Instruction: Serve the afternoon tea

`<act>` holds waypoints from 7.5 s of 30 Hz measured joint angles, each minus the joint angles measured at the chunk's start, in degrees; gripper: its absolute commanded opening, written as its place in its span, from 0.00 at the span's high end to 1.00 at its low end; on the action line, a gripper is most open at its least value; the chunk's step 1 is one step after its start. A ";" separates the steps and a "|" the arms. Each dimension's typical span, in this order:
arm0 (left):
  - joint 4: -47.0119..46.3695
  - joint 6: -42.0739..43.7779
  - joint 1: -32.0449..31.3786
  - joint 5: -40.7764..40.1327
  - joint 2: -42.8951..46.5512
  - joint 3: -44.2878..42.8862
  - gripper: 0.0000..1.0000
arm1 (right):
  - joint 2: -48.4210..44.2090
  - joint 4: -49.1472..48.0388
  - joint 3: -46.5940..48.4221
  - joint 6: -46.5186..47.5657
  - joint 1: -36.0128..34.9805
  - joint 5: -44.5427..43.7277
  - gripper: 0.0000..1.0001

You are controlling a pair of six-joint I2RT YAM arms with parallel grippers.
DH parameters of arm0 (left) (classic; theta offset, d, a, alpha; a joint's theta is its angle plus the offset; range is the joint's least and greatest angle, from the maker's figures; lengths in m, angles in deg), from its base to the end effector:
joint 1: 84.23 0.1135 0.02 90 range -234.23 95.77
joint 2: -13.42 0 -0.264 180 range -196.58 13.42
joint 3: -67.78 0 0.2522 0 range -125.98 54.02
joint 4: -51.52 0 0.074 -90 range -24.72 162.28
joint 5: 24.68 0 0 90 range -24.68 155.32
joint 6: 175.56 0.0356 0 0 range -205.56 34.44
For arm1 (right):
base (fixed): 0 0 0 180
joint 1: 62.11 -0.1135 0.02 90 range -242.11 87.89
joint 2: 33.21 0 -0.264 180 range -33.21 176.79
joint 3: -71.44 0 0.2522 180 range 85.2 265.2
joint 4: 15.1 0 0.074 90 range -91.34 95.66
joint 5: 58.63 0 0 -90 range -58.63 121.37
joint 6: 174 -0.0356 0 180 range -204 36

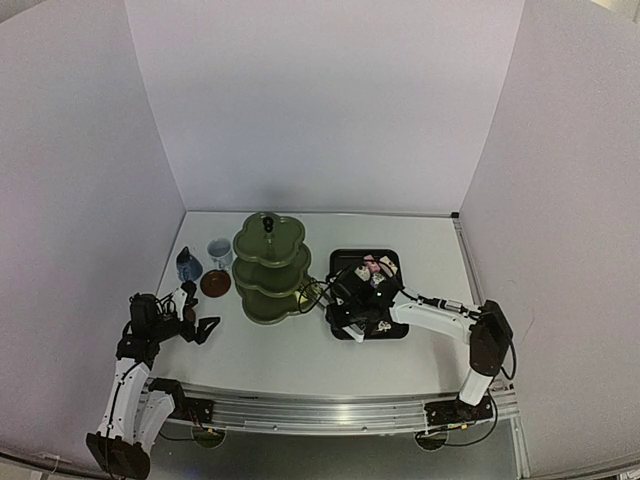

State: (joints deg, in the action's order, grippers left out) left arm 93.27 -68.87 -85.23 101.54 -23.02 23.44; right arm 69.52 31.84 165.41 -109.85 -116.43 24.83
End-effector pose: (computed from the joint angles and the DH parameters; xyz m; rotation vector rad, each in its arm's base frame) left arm 0.1423 -0.0235 0.2478 0.6671 1.9663 -0.5138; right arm 0.2302 0.3137 0.2423 -0.5912 2.5155 0.4005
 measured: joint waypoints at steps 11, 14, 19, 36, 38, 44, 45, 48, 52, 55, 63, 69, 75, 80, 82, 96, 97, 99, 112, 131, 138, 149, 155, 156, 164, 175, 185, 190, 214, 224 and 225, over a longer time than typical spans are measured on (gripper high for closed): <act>-0.06 -0.03 0.00 0.00 0.07 0.20 0.00 | -4.95 14.50 1.58 -7.11 0.00 -6.65 0.55; -0.18 -0.07 0.00 0.00 0.04 0.44 0.00 | -5.45 19.37 2.81 -10.24 0.02 -8.83 0.55; -0.88 -0.07 0.00 -0.01 0.05 0.74 0.00 | -5.25 24.41 4.50 -14.64 0.00 -10.35 0.54; -0.96 -0.04 0.00 -0.02 0.07 0.74 0.00 | 1.04 24.42 7.65 -16.59 0.00 -7.65 0.53; -0.96 -0.04 0.00 0.00 0.07 0.74 0.00 | 1.39 23.99 7.65 -16.75 0.00 -7.53 0.53; -0.96 -0.02 0.00 0.00 0.07 0.74 0.00 | 4.39 23.25 7.65 -17.10 0.01 -7.27 0.73; -0.96 -0.02 0.00 0.00 0.07 0.74 0.00 | 4.84 23.22 7.65 -17.29 0.02 -7.20 0.79; -0.98 -0.02 0.00 -0.01 0.07 0.74 0.00 | 5.23 22.95 7.65 -17.23 0.02 -6.84 0.91; -1.85 -0.51 0.00 -0.35 0.07 1.11 0.00 | 5.18 22.85 7.65 -16.90 0.01 -7.07 0.97; -4.85 -3.78 -0.09 -2.49 0.07 2.19 0.00 | 4.85 23.05 7.65 -15.42 0.02 -7.12 0.99; -17.40 -15.10 -0.09 -10.98 0.52 6.12 0.00 | -2.20 24.49 8.54 -7.00 0.81 -9.25 1.00; -23.23 -20.05 -0.09 -15.47 0.33 10.32 0.00 | -3.38 22.99 15.11 5.73 3.39 -8.62 1.00; -27.11 -21.46 0.44 -17.15 -2.92 11.17 0.00 | -0.49 17.41 15.28 16.33 11.44 -2.82 1.00; -27.95 -21.12 1.47 -17.01 -4.30 11.21 0.00 | 4.71 15.26 16.31 21.58 15.27 -0.29 1.00; -28.28 -21.00 2.11 -17.13 -4.97 11.21 0.00 | 6.49 14.44 16.52 22.70 15.23 1.22 1.00; -28.69 -19.74 2.34 -17.16 -6.38 11.23 0.00 | 4.33 11.49 8.42 16.60 8.73 0.76 1.00; -28.71 -19.74 2.34 -17.16 -6.38 11.23 0.00 | 3.71 11.40 7.45 15.62 7.63 0.53 1.00; -28.74 -19.74 2.34 -17.17 -6.38 11.23 0.00 | 2.32 11.49 5.65 13.90 5.50 0.23 1.00; -29.61 -19.76 2.34 -17.14 -5.93 11.23 0.00 | -2.03 11.72 3.49 8.43 -4.47 -0.33 1.00; -29.62 -19.69 2.34 -16.97 -5.20 11.23 0.00 | 17.49 10.46 22.98 14.97 -9.09 -3.57 1.00; -29.62 -19.69 2.34 -16.96 -5.20 11.23 0.00 | 20.69 10.12 25.31 14.70 -9.09 -6.46 0.95; -29.62 -19.68 2.34 -16.95 -5.19 11.23 0.00 | 21.23 10.16 25.29 13.01 -9.09 -8.27 0.64; -29.62 -19.68 2.34 -16.94 -5.18 11.23 0.00 | 21.23 10.14 25.13 12.44 -9.09 -8.22 0.62; -29.62 -19.69 2.34 -16.94 -5.18 11.23 0.00 | 21.23 10.17 25.09 12.44 -9.09 -8.22 0.62; -29.62 -19.67 2.34 -16.92 -4.85 11.23 0.00 | 21.21 10.05 24.87 12.11 -9.09 -8.00 0.62; -29.62 -19.65 2.34 -16.81 -4.83 11.23 0.00 | 12.86 10.15 16.63 10.73 -9.09 -7.01 0.63; -29.62 -19.67 2.34 -16.52 -4.83 11.23 0.00 | 2.36 9.86 8.24 6.92 -8.52 -7.73 0.62; -29.62 -19.67 2.34 -16.37 -4.83 11.23 0.00 | -5.03 12.40 0.36 1.04 -4.65 -8.38 0.63; -29.62 -19.67 2.34 -15.28 -4.85 11.23 0.01 | -10.14 26.41 -5.52 -11.86 3.84 -8.24 0.60; -29.62 -19.67 2.34 -15.26 -4.84 11.23 0.01 | -7.17 25.74 -4.58 -11.23 5.17 -7.56 0.90; -29.62 -19.67 2.34 -15.25 -4.85 11.23 0.01 | -7.16 25.72 -4.44 -11.12 5.18 -7.60 0.92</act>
State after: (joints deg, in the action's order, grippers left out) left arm 63.65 -88.54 -82.89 86.29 -27.88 34.66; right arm 62.36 57.56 160.97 -120.97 -111.25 17.22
